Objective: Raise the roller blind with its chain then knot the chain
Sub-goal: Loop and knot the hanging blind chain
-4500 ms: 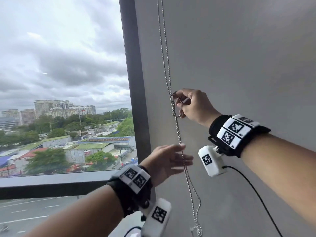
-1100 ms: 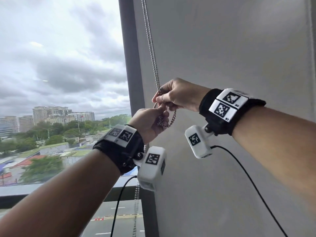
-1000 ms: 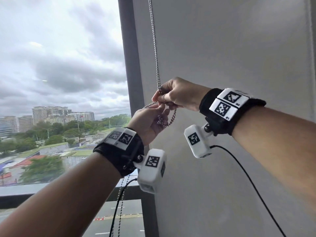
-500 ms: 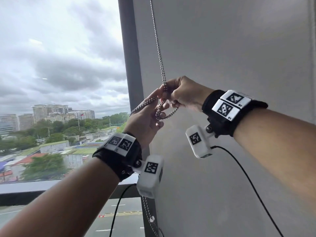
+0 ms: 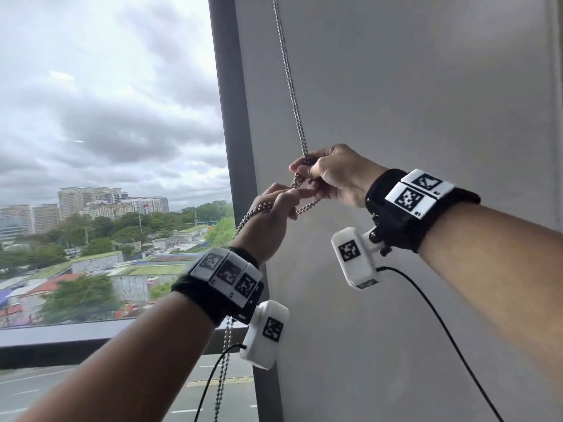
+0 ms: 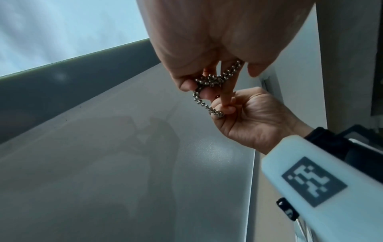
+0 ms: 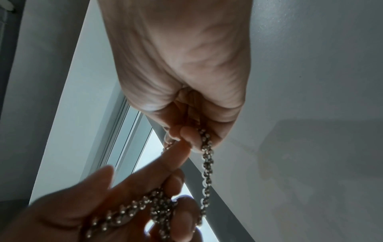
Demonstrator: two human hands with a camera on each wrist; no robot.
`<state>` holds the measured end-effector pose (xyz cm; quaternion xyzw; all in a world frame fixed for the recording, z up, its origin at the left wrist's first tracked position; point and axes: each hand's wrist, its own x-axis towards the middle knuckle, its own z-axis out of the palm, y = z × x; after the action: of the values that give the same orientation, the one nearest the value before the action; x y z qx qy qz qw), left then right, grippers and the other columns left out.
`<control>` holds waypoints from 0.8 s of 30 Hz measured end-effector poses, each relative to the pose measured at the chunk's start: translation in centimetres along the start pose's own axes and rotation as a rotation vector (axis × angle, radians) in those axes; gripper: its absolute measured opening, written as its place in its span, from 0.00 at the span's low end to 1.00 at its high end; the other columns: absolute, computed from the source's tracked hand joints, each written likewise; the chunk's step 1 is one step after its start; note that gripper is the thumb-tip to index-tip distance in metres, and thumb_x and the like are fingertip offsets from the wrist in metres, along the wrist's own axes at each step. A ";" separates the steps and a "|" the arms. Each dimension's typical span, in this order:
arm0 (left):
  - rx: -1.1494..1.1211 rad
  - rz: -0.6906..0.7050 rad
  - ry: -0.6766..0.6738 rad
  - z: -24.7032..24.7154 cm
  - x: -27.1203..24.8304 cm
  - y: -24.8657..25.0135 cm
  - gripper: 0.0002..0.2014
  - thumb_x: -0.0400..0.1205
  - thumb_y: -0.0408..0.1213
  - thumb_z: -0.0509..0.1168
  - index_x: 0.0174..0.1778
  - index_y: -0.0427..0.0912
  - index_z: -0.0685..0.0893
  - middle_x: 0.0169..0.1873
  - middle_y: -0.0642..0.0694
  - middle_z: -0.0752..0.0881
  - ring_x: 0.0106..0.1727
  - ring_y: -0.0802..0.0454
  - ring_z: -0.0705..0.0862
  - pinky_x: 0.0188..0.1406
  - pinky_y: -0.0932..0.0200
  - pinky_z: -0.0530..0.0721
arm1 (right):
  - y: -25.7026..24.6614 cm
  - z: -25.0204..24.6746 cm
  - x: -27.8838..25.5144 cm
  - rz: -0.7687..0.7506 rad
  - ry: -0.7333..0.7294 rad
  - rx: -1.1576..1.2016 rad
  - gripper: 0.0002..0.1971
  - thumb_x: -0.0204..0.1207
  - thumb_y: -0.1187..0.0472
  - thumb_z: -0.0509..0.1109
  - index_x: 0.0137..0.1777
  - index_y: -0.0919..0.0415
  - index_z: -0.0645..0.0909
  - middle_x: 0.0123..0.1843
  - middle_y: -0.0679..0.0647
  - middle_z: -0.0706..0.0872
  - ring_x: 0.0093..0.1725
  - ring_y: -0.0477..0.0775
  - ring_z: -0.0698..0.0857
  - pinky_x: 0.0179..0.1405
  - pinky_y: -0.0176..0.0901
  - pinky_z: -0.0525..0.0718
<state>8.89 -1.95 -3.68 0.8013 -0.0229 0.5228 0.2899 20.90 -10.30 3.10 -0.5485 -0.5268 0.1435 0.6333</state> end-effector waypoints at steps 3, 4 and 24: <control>0.168 0.081 0.008 0.1 0.1 -0.5 0.17 0.81 0.42 0.55 0.54 0.46 0.89 0.41 0.51 0.75 0.39 0.63 0.76 0.46 0.68 0.73 | 0.0 0.0 -0.2 0.000 -0.031 0.029 0.06 0.81 0.71 0.66 0.47 0.65 0.85 0.30 0.54 0.82 0.24 0.49 0.73 0.26 0.43 0.73; 0.227 0.116 0.006 0.0 0.1 -0.8 0.17 0.82 0.42 0.55 0.54 0.45 0.89 0.43 0.49 0.75 0.42 0.61 0.76 0.48 0.68 0.73 | 0.0 -0.1 -0.2 -0.004 -0.047 0.017 0.05 0.81 0.70 0.67 0.48 0.66 0.84 0.29 0.55 0.81 0.25 0.49 0.73 0.25 0.43 0.74; 0.664 0.174 -0.137 -0.9 -0.6 -1.0 0.11 0.80 0.49 0.59 0.55 0.66 0.82 0.50 0.50 0.67 0.51 0.49 0.75 0.58 0.53 0.79 | -1.0 2.2 -1.5 0.011 -0.203 -0.471 0.15 0.74 0.66 0.73 0.27 0.66 0.76 0.22 0.59 0.73 0.20 0.54 0.69 0.24 0.42 0.69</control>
<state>8.19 -0.85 -4.41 0.8802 0.0610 0.4695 -0.0345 18.09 -10.53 2.82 -0.6666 -0.6035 0.0746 0.4312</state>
